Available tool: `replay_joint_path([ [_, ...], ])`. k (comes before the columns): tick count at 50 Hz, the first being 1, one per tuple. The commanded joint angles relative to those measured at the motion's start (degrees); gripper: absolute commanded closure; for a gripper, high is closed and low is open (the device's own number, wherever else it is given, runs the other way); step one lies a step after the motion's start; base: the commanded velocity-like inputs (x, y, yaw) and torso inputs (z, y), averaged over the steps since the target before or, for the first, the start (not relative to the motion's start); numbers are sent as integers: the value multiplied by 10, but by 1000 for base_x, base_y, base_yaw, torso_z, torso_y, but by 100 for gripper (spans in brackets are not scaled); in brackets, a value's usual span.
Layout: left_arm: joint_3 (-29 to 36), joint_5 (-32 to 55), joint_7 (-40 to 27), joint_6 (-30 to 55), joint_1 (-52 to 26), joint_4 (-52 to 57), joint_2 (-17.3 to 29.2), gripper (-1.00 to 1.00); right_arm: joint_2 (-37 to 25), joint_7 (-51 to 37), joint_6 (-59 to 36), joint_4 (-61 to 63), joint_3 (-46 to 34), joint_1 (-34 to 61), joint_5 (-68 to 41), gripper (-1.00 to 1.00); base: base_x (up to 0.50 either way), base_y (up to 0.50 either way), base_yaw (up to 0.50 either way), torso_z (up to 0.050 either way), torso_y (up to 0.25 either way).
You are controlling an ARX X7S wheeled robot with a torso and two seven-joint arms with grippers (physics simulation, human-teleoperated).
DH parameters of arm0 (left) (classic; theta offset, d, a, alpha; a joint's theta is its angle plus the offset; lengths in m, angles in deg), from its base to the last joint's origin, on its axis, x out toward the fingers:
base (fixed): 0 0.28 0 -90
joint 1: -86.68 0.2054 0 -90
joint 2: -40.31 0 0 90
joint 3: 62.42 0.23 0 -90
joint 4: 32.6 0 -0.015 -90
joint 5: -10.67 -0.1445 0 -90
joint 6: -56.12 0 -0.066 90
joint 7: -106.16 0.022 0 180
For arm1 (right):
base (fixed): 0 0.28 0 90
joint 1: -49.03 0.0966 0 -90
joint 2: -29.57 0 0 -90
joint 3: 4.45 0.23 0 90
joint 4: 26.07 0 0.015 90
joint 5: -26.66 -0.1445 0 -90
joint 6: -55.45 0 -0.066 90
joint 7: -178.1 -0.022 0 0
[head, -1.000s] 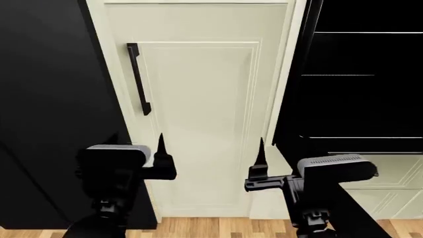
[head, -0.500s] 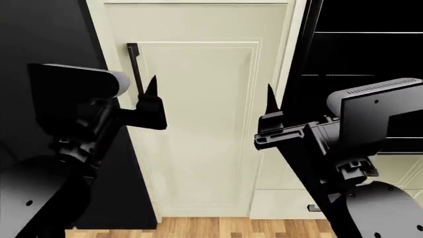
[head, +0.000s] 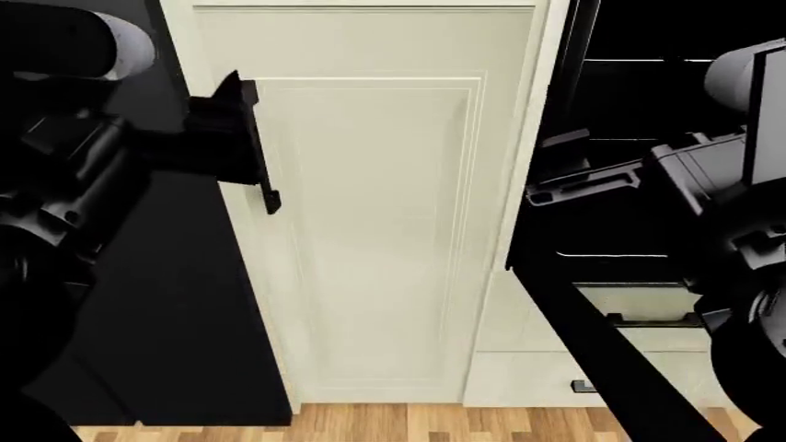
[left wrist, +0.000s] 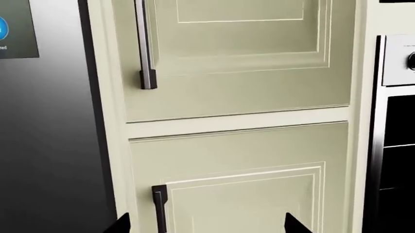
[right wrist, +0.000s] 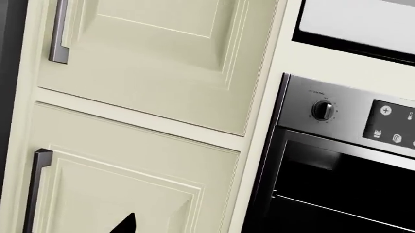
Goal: Fully slide the bottom oven rack out.
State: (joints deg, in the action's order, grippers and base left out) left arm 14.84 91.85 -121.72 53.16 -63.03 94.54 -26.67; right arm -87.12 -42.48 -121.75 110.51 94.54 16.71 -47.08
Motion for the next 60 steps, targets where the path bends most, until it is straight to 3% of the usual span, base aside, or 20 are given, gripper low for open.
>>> replay_joint_path([
  [1,10,86,-74,-11,-50,-45,41,-100,-68,-134,-2,-53,-14,81,-172,-100,0,0,0,50,0],
  [14,25,94,-88,-31,-71,-74,58,-100,-117,-209,24,-86,-56,136,-247,-100,0,-336,0,8,0],
  [26,45,115,-113,-41,-95,-80,67,-100,-122,-200,38,-93,-74,134,-240,-100,0,-500,0,0,0],
  [41,47,114,-113,-62,-60,-71,73,-100,-135,-191,51,-102,-84,134,-231,-100,0,-500,0,0,0],
  [60,75,114,-122,-75,-69,-83,72,-100,-152,-180,70,-92,-81,102,-223,-100,0,-500,0,0,0],
])
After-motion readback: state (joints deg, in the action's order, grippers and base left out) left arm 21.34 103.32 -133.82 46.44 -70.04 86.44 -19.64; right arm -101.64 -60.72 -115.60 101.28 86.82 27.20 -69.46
